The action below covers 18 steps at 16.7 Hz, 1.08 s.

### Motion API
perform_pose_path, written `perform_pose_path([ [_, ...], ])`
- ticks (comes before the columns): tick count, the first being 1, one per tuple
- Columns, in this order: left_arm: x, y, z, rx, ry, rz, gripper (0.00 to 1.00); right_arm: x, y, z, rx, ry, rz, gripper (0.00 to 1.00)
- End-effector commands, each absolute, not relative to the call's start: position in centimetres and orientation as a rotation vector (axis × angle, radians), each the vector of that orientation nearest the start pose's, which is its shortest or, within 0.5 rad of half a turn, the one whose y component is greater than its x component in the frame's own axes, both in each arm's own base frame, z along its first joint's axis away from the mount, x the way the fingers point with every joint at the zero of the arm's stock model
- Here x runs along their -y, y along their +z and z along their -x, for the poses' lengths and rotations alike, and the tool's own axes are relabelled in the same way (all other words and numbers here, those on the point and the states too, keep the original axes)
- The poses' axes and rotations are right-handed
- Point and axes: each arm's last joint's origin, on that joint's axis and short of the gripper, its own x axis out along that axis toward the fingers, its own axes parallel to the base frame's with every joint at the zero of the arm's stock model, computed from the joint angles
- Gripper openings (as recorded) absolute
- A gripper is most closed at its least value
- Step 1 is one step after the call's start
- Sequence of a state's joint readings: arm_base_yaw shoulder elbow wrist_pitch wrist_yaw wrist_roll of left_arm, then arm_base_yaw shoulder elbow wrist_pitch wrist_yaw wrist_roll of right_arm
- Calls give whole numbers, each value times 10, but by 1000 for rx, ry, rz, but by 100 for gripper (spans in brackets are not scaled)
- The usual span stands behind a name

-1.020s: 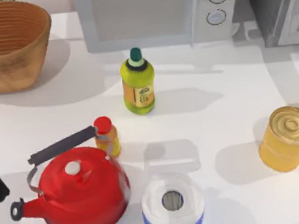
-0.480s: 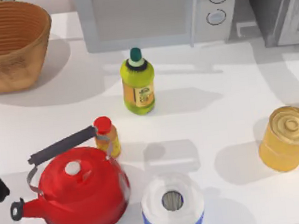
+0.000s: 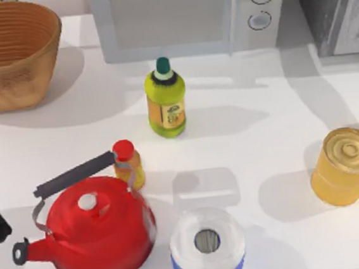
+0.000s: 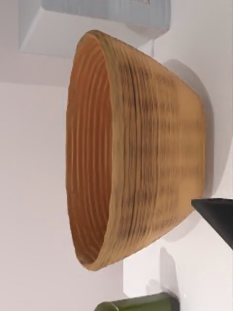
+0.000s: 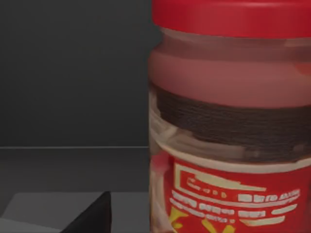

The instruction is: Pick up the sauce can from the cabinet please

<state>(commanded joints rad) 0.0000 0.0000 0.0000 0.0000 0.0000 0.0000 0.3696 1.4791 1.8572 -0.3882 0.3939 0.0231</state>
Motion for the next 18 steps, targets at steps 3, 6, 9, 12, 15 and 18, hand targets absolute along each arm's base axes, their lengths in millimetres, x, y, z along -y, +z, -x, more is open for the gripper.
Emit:
perform_pose_path([
  [3,1,160,-106,0,0,0,100,-104,508,-290,-6,-11,-4,100],
  [6,1,160,-106,0,0,0,100,-105,510,-311,-3,-10,-5,100],
  [9,1,160,-106,0,0,0,100,-105,509,-336,-3,-10,-5,100],
  [12,1,160,-106,0,0,0,100,-104,508,-345,-3,-10,-5,100],
  [15,1,160,-106,0,0,0,100,-104,508,-345,-3,-10,-5,100],
  [18,1,160,-106,0,0,0,100,-104,508,-345,-3,-10,-5,77],
])
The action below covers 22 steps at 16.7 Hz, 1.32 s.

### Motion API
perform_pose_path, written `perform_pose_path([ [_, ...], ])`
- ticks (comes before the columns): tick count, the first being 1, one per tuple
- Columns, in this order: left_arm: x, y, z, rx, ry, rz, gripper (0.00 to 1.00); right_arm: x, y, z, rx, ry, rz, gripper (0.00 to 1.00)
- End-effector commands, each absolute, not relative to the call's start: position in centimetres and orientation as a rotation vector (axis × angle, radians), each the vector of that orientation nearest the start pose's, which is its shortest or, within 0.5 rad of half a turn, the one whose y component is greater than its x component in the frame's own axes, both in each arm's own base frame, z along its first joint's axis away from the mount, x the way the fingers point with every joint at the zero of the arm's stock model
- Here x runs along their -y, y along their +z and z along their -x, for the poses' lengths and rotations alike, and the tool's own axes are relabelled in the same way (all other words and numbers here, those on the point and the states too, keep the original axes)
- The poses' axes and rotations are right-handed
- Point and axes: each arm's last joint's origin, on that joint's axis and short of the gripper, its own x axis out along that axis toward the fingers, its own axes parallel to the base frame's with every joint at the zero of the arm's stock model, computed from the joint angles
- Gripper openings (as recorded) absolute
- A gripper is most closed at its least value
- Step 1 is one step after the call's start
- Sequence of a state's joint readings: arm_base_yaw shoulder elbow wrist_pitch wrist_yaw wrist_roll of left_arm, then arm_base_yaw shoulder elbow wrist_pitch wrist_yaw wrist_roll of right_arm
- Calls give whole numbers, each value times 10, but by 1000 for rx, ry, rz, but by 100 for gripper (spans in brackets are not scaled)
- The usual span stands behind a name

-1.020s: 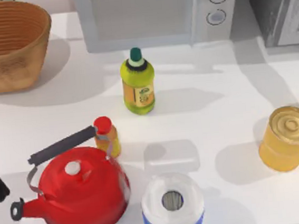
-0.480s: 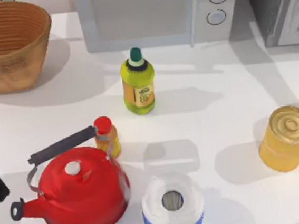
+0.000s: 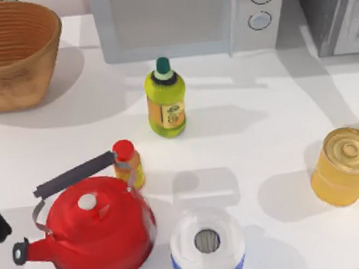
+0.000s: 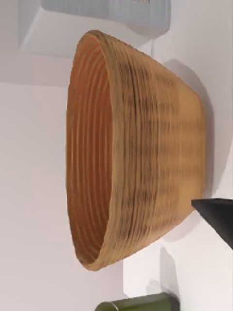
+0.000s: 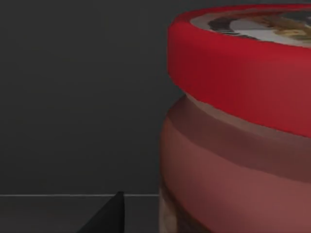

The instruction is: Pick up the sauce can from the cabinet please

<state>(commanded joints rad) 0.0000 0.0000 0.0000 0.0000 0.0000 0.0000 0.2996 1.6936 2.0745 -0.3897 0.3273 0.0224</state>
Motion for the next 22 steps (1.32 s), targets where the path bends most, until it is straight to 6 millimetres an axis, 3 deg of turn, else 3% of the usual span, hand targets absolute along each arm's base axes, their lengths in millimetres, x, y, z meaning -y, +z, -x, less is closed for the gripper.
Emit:
perform_pose_path([
  [10,1,160,-106,0,0,0,100,-104,508,-345,-3,-10,-5,2],
  [20,1,160,-106,0,0,0,100,-105,509,-344,-3,-8,-7,0],
  [22,1,160,-106,0,0,0,100,-110,518,-326,-3,-11,-9,0],
])
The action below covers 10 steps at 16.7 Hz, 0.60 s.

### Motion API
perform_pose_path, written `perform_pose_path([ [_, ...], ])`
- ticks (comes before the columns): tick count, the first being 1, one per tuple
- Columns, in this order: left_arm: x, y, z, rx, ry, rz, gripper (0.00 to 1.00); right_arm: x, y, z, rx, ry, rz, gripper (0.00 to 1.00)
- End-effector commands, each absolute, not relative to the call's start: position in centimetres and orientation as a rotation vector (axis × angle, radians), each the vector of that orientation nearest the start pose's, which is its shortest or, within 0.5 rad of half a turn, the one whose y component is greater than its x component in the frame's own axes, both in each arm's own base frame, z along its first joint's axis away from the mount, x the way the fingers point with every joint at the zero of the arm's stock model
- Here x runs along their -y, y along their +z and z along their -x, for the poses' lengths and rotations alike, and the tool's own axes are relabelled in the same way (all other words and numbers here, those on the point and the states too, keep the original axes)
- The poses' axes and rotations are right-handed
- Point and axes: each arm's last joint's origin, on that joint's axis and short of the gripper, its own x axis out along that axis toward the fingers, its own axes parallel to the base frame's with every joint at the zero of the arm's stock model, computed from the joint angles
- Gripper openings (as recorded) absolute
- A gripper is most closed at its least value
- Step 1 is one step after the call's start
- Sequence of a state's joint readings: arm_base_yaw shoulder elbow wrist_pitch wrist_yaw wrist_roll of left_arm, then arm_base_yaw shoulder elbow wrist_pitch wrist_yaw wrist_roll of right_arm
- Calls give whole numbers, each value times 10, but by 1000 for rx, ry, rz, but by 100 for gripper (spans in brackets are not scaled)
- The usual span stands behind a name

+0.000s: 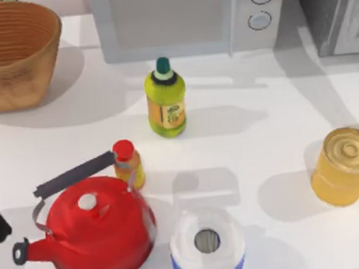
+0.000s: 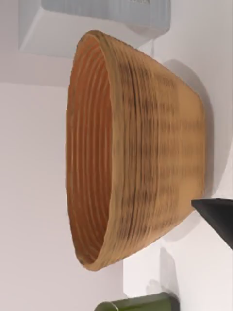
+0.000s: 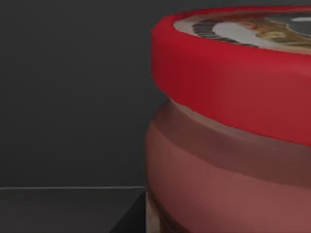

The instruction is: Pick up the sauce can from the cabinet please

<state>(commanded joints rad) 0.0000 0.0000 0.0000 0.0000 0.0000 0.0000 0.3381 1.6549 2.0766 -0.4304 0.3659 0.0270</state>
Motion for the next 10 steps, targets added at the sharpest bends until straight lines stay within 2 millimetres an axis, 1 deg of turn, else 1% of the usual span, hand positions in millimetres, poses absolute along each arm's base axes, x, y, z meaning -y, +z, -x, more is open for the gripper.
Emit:
perform_pose_path([
  [2,1,160,-106,0,0,0,100,-118,532,-292,-7,-14,-9,0],
  [4,1,160,-106,0,0,0,100,-120,548,-247,-11,-13,-6,0],
  [6,1,160,-106,0,0,0,100,-115,561,-201,-8,-9,-5,0],
  [7,1,160,-106,0,0,0,100,-111,565,-184,-6,-8,-5,0],
  [8,1,160,-106,0,0,0,100,-108,567,-172,-4,-8,-6,0],
  [9,1,160,-106,0,0,0,100,-106,568,-166,-3,-8,-6,0],
  [10,1,160,-106,0,0,0,100,-106,569,-165,-3,-8,-6,0],
])
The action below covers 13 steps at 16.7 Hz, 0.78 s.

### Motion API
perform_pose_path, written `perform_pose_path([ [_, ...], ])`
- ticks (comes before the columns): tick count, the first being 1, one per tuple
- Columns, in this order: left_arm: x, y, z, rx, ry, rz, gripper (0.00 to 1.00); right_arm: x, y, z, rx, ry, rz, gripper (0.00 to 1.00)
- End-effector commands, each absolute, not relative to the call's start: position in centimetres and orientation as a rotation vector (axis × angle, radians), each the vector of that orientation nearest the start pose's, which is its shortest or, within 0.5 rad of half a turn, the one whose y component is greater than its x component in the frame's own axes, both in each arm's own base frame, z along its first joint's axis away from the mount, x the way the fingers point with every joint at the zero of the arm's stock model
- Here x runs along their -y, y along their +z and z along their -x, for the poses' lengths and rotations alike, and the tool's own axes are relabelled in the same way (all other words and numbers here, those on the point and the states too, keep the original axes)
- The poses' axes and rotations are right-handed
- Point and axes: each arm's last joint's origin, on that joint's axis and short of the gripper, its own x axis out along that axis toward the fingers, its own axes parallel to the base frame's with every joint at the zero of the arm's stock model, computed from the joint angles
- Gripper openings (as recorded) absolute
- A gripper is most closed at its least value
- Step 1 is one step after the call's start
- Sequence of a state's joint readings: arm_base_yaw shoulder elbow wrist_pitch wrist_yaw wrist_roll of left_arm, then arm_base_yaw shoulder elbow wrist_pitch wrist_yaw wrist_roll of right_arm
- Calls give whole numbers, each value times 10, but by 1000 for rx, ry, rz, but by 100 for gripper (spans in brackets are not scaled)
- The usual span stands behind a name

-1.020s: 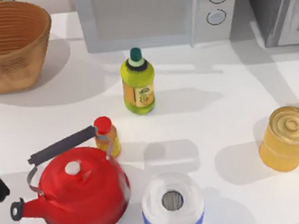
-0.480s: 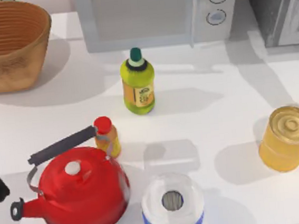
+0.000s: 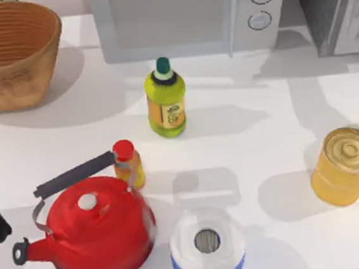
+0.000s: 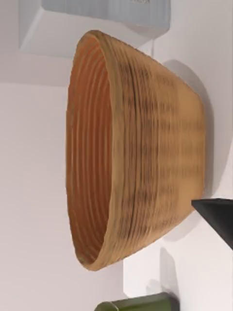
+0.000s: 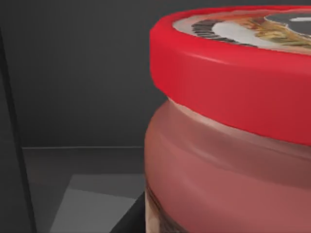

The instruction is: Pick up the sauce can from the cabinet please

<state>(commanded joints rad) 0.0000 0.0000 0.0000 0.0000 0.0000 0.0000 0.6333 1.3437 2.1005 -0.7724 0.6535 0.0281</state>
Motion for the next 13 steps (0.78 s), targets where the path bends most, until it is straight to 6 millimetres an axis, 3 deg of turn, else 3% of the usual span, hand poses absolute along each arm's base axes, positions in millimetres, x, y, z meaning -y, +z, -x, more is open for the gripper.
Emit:
perform_pose_path([
  [5,1,160,-106,0,0,0,100,-104,568,-164,1,-6,-12,0],
  [8,1,160,-106,0,0,0,100,-93,562,-157,11,26,-25,0],
  [11,1,160,-106,0,0,0,100,-77,540,-148,9,70,-30,0],
  [13,1,160,-106,0,0,0,100,-65,515,-142,-7,97,-27,0],
])
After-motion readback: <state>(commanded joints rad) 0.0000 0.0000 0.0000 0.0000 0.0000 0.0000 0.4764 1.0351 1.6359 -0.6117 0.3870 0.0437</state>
